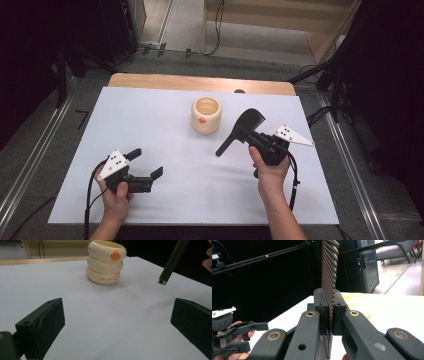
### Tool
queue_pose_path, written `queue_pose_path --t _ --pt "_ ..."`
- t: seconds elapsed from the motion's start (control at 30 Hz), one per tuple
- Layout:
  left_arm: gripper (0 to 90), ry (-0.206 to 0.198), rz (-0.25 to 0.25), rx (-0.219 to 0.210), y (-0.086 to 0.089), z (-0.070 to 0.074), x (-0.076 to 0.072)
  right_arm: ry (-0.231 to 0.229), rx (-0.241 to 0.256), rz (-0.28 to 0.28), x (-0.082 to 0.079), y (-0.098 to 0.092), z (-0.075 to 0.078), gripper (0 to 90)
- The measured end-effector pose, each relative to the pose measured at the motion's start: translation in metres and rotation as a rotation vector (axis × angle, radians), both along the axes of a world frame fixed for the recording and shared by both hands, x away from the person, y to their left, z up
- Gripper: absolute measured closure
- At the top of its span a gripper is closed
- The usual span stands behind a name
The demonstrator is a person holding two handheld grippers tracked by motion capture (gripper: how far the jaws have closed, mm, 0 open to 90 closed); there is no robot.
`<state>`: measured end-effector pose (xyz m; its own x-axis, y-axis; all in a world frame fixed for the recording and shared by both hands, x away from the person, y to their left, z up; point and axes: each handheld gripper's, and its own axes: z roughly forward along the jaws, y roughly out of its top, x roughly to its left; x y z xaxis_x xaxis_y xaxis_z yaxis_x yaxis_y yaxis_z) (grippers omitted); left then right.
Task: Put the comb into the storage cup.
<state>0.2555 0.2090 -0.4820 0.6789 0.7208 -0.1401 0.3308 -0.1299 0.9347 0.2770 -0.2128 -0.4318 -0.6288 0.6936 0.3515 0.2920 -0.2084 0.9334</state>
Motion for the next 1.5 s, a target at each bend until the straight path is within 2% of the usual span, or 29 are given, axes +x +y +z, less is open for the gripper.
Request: queue_pose_path --t 0.13,0.27,0.47,1.0,1.23,1.5 --pt "0.0 0.0 0.025 -0.001 0.012 0.0 -0.001 -0.011 -0.009 -0.008 0.001 -0.001 0.001 84.7" --pt "0.0 0.003 0.024 0.001 0.022 0.0 -0.002 -0.021 -0.014 -0.015 0.003 -0.003 0.003 84.7" --pt "0.0 0.0 0.027 0.02 0.03 -0.001 -0.006 -0.061 -0.023 -0.035 0.006 -0.003 0.007 84.7" --pt "0.0 0.009 0.072 0.011 0.055 -0.001 -0.011 -0.072 -0.017 -0.042 0.013 -0.003 0.013 84.7" --pt "0.0 -0.005 0.096 0.024 0.064 -0.001 -0.015 -0.077 -0.02 -0.04 0.015 -0.002 0.017 84.7" --pt "0.0 0.003 0.127 -0.012 0.076 -0.002 -0.017 -0.093 -0.016 -0.042 0.018 -0.002 0.022 84.7"
